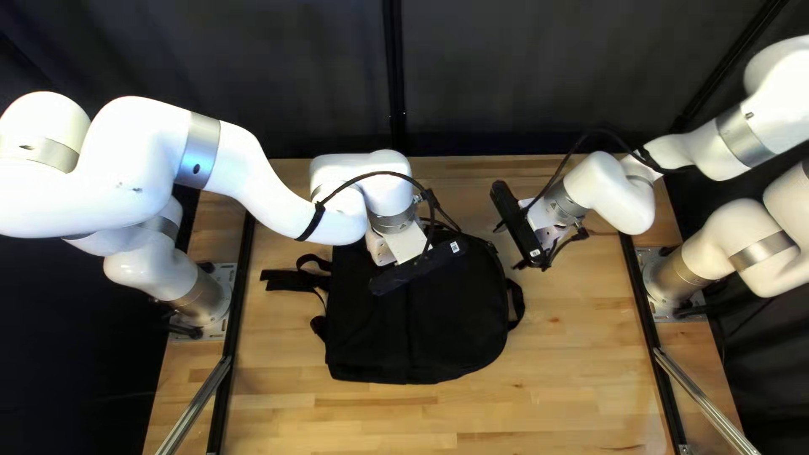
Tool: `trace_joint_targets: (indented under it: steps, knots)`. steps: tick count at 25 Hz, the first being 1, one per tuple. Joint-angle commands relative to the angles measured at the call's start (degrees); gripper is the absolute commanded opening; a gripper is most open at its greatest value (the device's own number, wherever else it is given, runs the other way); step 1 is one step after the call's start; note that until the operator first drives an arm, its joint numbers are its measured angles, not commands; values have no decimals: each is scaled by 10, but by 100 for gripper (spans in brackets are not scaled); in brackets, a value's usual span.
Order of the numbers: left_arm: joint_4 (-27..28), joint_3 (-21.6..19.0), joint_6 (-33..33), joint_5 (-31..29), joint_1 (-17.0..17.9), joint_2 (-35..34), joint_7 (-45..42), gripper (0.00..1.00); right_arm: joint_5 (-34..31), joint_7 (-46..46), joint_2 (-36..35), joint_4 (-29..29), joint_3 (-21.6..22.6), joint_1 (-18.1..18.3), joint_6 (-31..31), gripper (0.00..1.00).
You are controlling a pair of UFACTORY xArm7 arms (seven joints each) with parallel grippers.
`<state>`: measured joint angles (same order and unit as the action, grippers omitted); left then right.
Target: Remove a lunch box from a kids backpack
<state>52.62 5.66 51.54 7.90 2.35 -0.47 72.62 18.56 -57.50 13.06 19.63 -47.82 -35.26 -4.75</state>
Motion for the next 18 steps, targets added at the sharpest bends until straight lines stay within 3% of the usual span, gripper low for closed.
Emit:
trace_joint_targets:
  steps: [1, 2, 3, 4, 11, 18]
  knots:
    - [-2, 0, -1, -1, 0, -2, -1, 0, 85, -81, -25, 36, -111, -118, -2, 100]
    - [-2, 0, -2, -1, 0, -2, -1, 0, 100, -94, -30, 41, -128, -138, -3, 93]
    - [-3, -1, -3, -1, 0, -2, -1, 0, 103, -96, -31, 43, -135, -146, -4, 36]
    - [-4, -1, -3, -1, 1, -2, -1, 0, 103, -95, -34, 45, -136, -151, -7, 0]
    - [-9, 0, -8, -5, 0, -5, -12, 0, 71, -60, -30, 28, -77, -105, -5, 0]
    - [-11, 0, -9, -13, -1, -7, -30, 0, 14, 15, -27, 12, 27, -24, -14, 0]
